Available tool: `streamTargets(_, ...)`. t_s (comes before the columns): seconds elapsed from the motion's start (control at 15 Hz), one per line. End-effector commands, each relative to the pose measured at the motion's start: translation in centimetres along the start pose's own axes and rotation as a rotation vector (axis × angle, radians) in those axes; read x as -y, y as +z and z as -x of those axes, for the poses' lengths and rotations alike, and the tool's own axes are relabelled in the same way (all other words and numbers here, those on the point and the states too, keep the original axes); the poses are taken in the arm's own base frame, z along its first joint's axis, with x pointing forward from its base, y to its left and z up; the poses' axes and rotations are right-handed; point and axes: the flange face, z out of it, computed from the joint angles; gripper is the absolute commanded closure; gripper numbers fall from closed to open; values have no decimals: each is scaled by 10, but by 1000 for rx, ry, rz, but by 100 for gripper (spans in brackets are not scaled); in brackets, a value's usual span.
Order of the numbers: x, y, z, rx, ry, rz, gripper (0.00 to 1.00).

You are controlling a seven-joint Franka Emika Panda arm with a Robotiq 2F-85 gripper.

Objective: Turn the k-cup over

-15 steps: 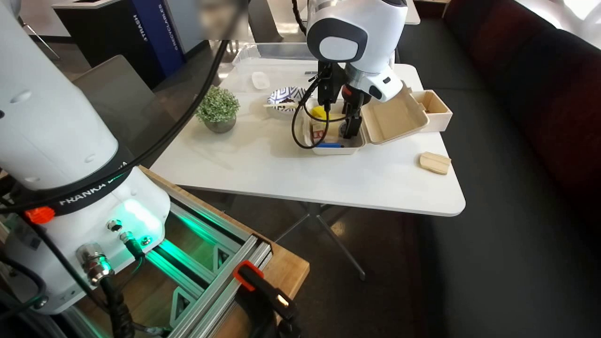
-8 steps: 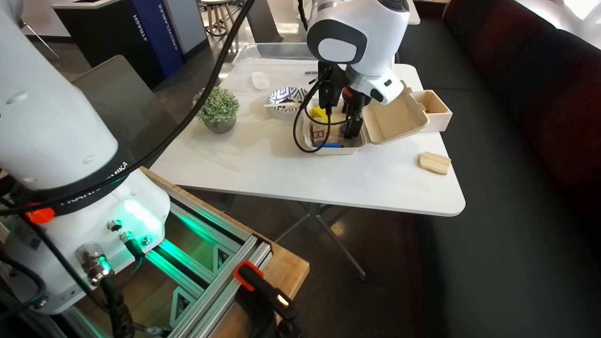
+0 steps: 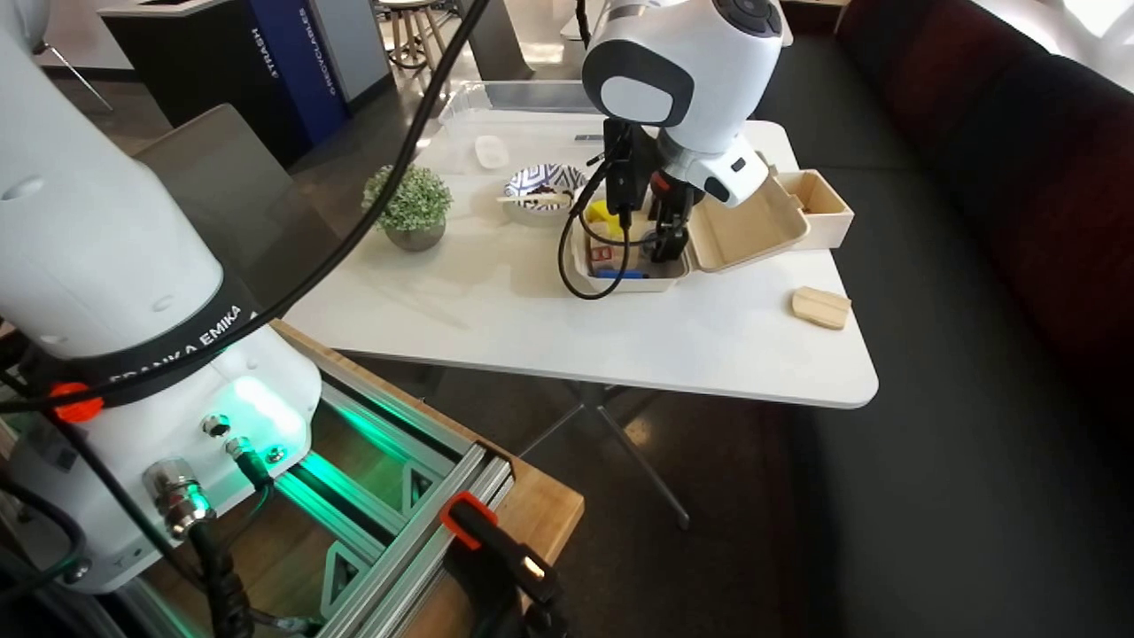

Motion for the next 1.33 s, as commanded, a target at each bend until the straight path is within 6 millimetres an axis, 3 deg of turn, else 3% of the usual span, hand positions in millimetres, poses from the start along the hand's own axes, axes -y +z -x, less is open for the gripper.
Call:
streamTargets(0.0, -6, 5, 3, -14, -9, -19, 38)
streamTargets(0.13, -6, 5, 3, -16, -21, -26, 38)
streamTargets(0.2, -6, 4, 3, -16, -26, -29, 31)
streamTargets(0.33, -7, 4, 3, -17, -30, -33, 27)
streamTargets(0.4, -8, 4, 3, -16, -33, -32, 17)
streamTargets(0.47, -8, 5, 4, -15, -35, -32, 21)
streamTargets(0.53, -9, 6, 4, -13, -36, -32, 13)
streamTargets(0.8, -12, 5, 5, -9, -39, -44, 0)
streamTargets(1.27, -21, 0, 4, 1, -55, -113, 5)
